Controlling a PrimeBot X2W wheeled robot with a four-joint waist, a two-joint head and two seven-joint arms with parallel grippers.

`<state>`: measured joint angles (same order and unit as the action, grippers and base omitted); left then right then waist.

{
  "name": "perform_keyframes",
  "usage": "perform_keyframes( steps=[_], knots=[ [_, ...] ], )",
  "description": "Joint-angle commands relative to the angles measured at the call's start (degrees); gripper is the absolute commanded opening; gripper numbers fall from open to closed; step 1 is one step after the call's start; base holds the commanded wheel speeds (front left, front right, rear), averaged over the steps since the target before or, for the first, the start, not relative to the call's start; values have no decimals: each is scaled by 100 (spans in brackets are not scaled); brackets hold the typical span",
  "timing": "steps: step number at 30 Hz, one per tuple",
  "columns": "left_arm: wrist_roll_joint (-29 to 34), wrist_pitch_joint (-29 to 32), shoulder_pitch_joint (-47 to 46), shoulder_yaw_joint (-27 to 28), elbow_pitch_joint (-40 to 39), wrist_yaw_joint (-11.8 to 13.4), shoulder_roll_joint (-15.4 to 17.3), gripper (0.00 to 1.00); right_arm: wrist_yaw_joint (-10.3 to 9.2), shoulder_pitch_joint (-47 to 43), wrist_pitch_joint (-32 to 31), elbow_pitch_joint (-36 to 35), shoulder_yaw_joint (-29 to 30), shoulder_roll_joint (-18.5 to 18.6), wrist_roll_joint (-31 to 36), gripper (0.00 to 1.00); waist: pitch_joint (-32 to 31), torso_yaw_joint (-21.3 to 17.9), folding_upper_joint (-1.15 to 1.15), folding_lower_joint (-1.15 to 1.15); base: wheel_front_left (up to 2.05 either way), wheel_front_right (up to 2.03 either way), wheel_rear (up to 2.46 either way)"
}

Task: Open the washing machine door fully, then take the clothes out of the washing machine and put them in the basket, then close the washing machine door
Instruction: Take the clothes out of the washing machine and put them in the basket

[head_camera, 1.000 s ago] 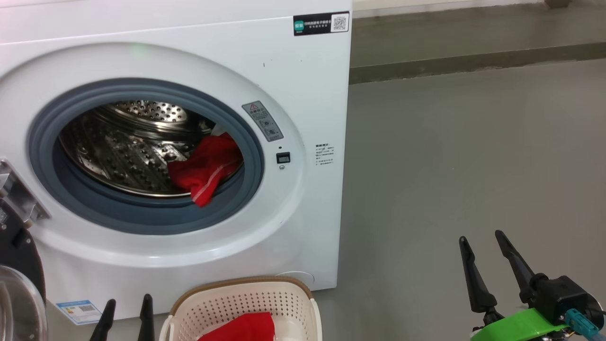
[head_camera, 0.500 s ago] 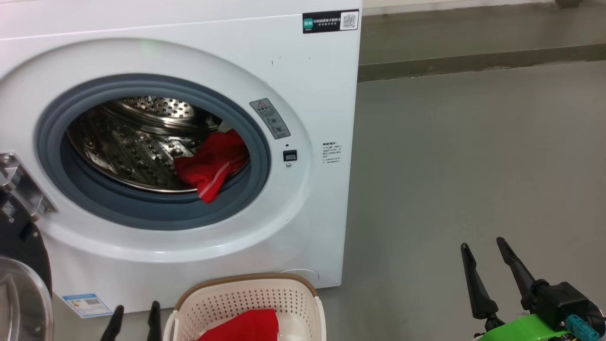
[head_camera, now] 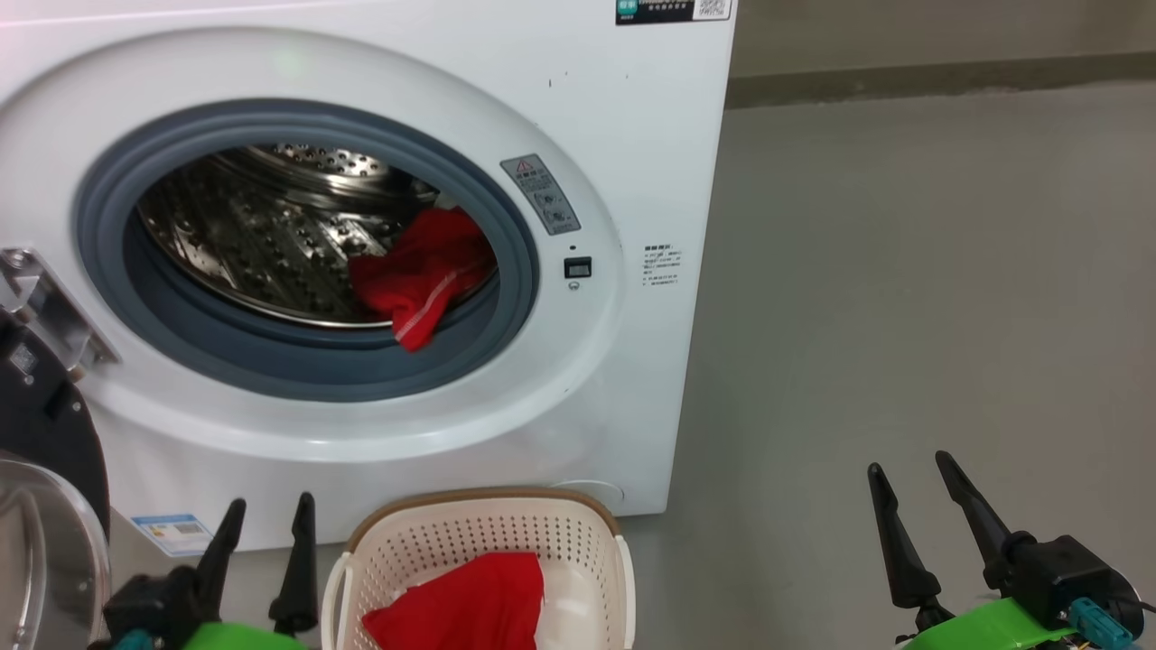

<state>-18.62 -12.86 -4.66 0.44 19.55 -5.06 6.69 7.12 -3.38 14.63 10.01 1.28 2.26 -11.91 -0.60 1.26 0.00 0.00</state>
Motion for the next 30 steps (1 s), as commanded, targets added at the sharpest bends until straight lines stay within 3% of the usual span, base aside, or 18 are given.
perform_keyframes(
  steps=[1,17,30],
  knots=[
    [8,-19,-357,177,-33,27,113,100,36,252,37,-125,-138,62,62,100,119,12,0,0,0,0,0],
    [-392,-127,-2385,148,1329,-150,235,100,36,834,37,-251,-243,62,95,100,1188,-294,0,0,0,0,0],
    [-542,-203,-4045,72,2456,-225,523,100,36,1242,37,-376,-275,62,50,100,2131,-567,0,0,0,0,0]
  ],
)
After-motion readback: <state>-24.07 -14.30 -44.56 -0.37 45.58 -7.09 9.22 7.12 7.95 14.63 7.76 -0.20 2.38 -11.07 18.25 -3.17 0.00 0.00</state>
